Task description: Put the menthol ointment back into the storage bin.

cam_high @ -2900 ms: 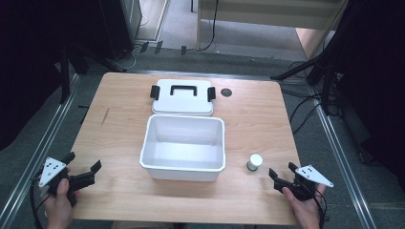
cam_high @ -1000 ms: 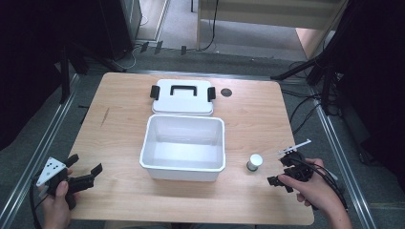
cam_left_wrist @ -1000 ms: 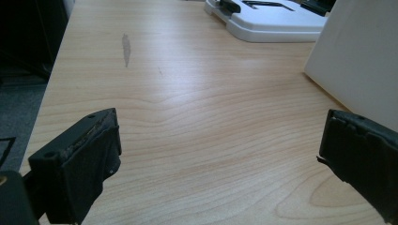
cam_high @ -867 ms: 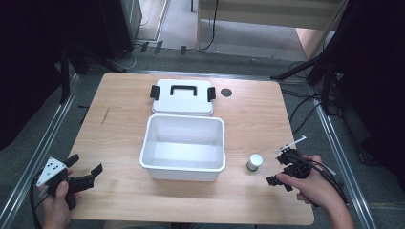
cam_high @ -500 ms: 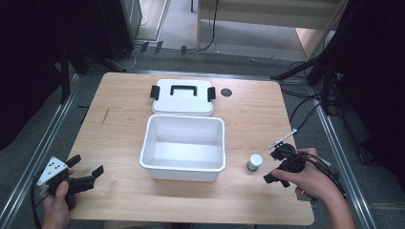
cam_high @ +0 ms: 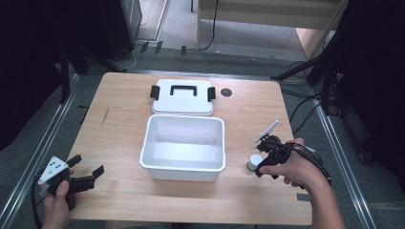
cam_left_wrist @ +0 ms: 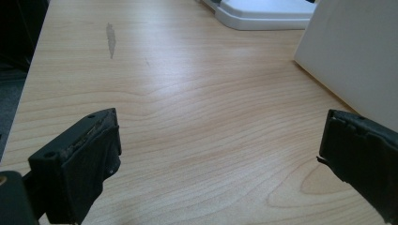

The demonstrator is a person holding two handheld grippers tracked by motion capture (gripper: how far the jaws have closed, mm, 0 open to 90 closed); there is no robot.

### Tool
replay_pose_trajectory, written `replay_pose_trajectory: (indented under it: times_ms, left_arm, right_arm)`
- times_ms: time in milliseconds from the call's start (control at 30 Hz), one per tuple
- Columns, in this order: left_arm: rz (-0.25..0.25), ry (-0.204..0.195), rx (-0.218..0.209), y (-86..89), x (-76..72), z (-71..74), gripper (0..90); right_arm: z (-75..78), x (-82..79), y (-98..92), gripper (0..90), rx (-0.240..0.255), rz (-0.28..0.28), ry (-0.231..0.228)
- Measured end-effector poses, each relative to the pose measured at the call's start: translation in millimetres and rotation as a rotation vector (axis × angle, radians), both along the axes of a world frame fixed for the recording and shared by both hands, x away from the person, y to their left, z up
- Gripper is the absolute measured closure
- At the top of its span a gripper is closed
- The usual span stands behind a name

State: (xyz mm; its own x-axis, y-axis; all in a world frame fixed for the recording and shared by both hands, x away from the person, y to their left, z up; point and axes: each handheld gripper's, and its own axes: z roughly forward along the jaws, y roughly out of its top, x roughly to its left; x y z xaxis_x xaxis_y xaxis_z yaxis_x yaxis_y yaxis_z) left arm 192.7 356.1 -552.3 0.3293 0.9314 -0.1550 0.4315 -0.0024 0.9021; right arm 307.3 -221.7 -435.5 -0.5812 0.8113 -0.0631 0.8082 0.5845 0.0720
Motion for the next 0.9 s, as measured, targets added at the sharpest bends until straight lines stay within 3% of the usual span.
replay_pose_trajectory:
  times_ms: [233, 333, 733, 900]
  left_arm:
    - [0.003, 0.0, -0.006, 0.9, -0.2, 0.0, 0.1]
    - [0.001, -0.002, -0.007, 1.5, -0.4, 0.0, 0.1]
    - [0.0, 0.003, -0.005, 0.6, 0.0, 0.0, 0.1]
    - [-0.003, 0.003, -0.004, 0.4, 0.5, -0.1, 0.1]
  right_arm:
    - [-3.1, 11.5, 11.2, 19.6, -0.012, -0.011, -0.004]
    - [-5.4, 16.9, 13.5, 22.5, -0.015, -0.041, -0.018]
    - [-14.4, 32.2, 17.8, 31.2, 0.06, -0.125, -0.01]
    - [-22.5, 36.0, 18.6, 31.8, 0.059, -0.14, -0.018]
